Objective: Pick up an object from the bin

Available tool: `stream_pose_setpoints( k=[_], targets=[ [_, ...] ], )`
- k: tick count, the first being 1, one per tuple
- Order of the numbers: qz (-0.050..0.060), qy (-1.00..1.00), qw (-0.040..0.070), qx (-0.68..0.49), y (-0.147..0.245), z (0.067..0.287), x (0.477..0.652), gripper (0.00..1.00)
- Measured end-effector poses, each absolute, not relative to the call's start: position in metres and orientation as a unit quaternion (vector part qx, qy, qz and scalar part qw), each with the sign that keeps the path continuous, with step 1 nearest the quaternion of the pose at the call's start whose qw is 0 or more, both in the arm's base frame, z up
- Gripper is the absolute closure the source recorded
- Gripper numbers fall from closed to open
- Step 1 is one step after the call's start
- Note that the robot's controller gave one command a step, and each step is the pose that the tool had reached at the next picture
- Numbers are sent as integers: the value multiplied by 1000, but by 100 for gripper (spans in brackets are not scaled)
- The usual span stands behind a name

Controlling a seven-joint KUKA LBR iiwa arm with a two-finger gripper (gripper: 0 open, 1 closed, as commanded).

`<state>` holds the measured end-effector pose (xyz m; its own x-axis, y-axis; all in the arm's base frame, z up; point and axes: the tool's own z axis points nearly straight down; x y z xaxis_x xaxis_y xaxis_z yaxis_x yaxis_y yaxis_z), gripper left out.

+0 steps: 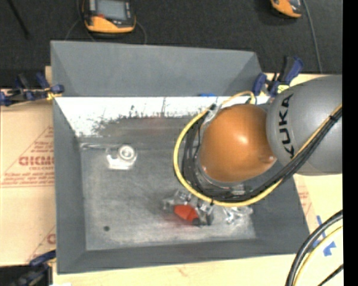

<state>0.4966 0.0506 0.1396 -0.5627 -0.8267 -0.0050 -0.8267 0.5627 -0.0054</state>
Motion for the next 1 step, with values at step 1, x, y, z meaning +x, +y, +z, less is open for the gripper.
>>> stream_pose_setpoints(
  k=[1],
  targets=[
    [-2, 879, 5, -477, 62, 242, 489, 100]
  ],
)
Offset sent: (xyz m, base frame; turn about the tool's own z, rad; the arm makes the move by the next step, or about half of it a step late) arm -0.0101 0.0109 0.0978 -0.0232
